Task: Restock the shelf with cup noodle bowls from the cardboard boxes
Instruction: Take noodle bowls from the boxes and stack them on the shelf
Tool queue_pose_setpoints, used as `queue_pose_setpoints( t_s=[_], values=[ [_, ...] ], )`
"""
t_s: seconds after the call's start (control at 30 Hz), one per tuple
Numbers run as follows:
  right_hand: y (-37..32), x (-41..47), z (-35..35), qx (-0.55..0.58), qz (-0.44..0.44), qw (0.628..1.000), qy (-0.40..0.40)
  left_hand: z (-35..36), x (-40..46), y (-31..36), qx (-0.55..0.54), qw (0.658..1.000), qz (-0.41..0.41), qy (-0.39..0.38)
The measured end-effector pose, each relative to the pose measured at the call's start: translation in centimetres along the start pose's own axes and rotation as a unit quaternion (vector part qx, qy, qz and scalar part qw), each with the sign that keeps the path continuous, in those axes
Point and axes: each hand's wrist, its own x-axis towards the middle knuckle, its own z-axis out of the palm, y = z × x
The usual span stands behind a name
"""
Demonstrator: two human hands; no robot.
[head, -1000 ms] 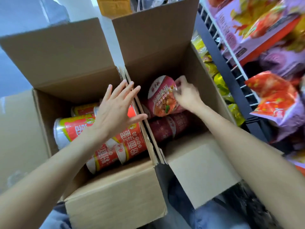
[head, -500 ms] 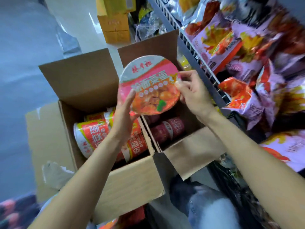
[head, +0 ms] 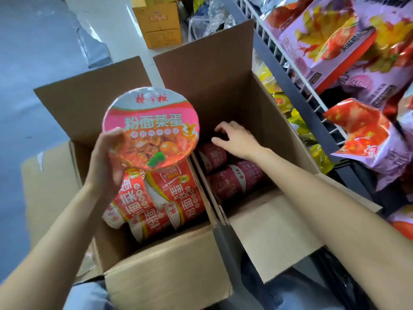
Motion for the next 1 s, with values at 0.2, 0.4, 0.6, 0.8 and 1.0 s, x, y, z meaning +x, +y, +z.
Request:
queue_pose_setpoints(
  t_s=[0.2, 0.4, 0.6, 0.8, 1.0],
  values=[
    [2.6, 7.7, 7.9, -0.076, 0.126, 0.982, -0.115, -3.0, 1.3, 1.3, 0.012, 0.999, 0.002, 0.034],
    [7.3, 14.5, 15.7, -0.069, 0.199, 0.967, -0.143, -4.5, 1.5, 0.4, -0.012, 0.998, 0.006, 0.068],
    [13.0, 18.7, 22.6, 0.004, 0.230, 0.961, -0.151, -4.5, 2.2, 0.4, 0.047, 0.996, -0.013, 0.072],
    [6.6, 13.1, 15.1, -0.006, 0.236, 0.970, -0.057, -6.8, 2.8, 0.4, 0.073, 0.993, -0.018, 0.088],
    [1.3, 3.9, 5.1, -0.028, 0.218, 0.974, 0.054, -4.5, 1.6, 0.4, 0.117, 0.981, 0.023, 0.154]
  ],
)
